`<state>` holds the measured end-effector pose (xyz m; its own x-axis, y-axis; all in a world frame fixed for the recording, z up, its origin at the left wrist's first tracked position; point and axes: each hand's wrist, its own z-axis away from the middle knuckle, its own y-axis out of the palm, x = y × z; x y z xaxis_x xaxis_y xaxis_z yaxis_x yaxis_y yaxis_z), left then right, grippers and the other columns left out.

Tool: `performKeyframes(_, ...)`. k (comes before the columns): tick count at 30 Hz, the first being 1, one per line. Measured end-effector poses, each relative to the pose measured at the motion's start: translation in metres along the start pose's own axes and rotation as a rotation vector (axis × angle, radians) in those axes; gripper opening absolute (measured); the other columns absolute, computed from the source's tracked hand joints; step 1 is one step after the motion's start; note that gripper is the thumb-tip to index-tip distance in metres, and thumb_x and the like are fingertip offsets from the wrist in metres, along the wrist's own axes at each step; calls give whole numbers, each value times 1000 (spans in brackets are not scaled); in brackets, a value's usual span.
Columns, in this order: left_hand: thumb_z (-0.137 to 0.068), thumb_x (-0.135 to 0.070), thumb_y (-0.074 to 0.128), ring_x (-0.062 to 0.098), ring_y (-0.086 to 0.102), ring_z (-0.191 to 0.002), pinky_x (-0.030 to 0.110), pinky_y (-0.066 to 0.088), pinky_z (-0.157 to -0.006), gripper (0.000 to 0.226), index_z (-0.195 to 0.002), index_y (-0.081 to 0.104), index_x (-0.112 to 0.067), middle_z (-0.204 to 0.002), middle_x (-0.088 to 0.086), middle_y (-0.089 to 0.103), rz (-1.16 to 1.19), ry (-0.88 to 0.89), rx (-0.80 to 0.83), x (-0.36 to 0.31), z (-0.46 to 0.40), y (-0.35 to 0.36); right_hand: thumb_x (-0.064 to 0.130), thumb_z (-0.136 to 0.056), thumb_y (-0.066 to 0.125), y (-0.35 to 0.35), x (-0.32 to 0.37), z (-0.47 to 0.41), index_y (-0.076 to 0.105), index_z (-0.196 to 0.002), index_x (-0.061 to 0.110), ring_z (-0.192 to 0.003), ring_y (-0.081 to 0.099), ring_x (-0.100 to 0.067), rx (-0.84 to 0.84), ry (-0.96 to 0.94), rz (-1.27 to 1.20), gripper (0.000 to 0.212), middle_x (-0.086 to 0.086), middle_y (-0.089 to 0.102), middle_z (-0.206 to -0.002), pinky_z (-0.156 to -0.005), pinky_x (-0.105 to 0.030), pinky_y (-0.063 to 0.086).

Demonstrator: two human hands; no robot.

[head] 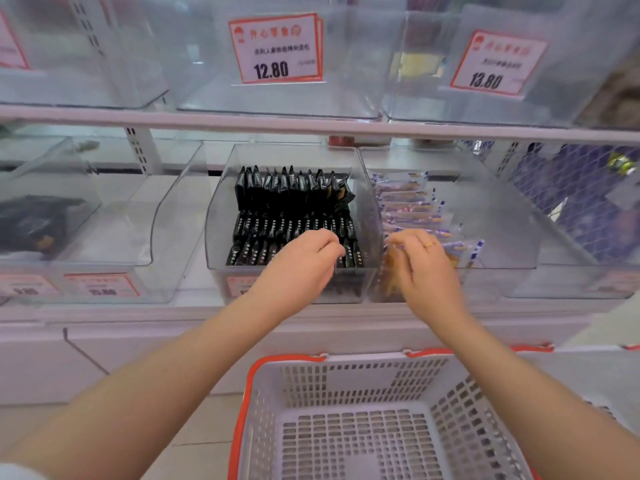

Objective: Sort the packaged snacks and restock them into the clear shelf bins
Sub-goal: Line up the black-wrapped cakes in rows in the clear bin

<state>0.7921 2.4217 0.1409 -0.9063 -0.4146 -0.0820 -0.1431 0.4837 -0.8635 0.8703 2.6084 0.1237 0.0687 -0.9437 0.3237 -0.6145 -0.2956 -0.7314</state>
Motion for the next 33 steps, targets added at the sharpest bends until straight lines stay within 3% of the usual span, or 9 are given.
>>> performKeyframes(4,-84,8,47,30,50,-106,43,46,-83,37,-120,54,-2,-118,14,54,-51,30,130,-26,-69,12,-9,-85,48,-29,-57,-7,63,-101,-2,-102,54,-37,-93,315,-39,23,-20,61,-105,-88,-35,37)
performKeyframes(9,-89,1,44,28,52,-112,38,46,-76,33,-119,54,-8,-119,10,56,-384,77,437,-47,-131,28,-3,-87,52,-45,-116,-14,57,-119,1,-114,49,-36,22,533,38,33,-19,56,-121,-100,-39,35)
performKeyframes(13,-89,3,43,28,62,-97,36,44,-65,29,-107,63,-8,-109,7,65,-561,59,623,-49,-144,40,11,-91,55,-41,-132,-21,58,-117,8,-93,62,-28,183,617,-91,26,-12,65,-104,-83,-33,44)
performKeyframes(16,-88,5,45,26,59,-80,35,47,-66,28,-105,63,-7,-97,6,65,-590,54,676,-46,-149,43,11,-91,56,-38,-137,-32,62,-93,12,-64,62,-17,271,599,-148,7,-7,67,-84,-63,-26,49)
performKeyframes(19,-87,6,46,27,62,-87,34,44,-64,26,-102,63,-7,-97,7,65,-591,84,679,-42,-153,41,8,-89,58,-40,-138,-45,61,-80,14,-52,56,-6,285,543,-178,11,-1,61,-68,-44,-9,40)
performKeyframes(25,-89,-6,51,25,51,-106,33,41,-74,18,-103,62,-9,-110,9,61,-512,-55,727,-32,-152,43,15,-86,64,-37,-145,-44,60,-75,16,-73,56,-18,452,514,-144,12,0,60,-70,-60,-25,37)
performKeyframes(28,-92,-11,48,25,54,-96,34,44,-69,17,-105,60,-7,-111,8,58,-457,-97,733,-33,-164,45,22,-90,59,-38,-150,-55,58,-89,13,-81,58,-23,348,586,-307,9,-4,60,-85,-70,-32,45)
performKeyframes(31,-93,-9,47,23,57,-91,33,45,-63,22,-115,52,-10,-106,4,54,-445,-79,639,-27,-176,47,16,-93,53,-33,-151,-65,55,-111,8,-82,57,-24,378,645,-360,20,-12,58,-100,-65,-31,46)
performKeyframes(33,-93,-9,49,20,54,-78,31,44,-59,21,-113,55,-12,-93,1,54,-507,-73,688,-25,-179,52,9,-93,52,-26,-151,-70,59,-109,0,-76,57,-22,430,653,-322,20,-16,61,-96,-59,-26,45)
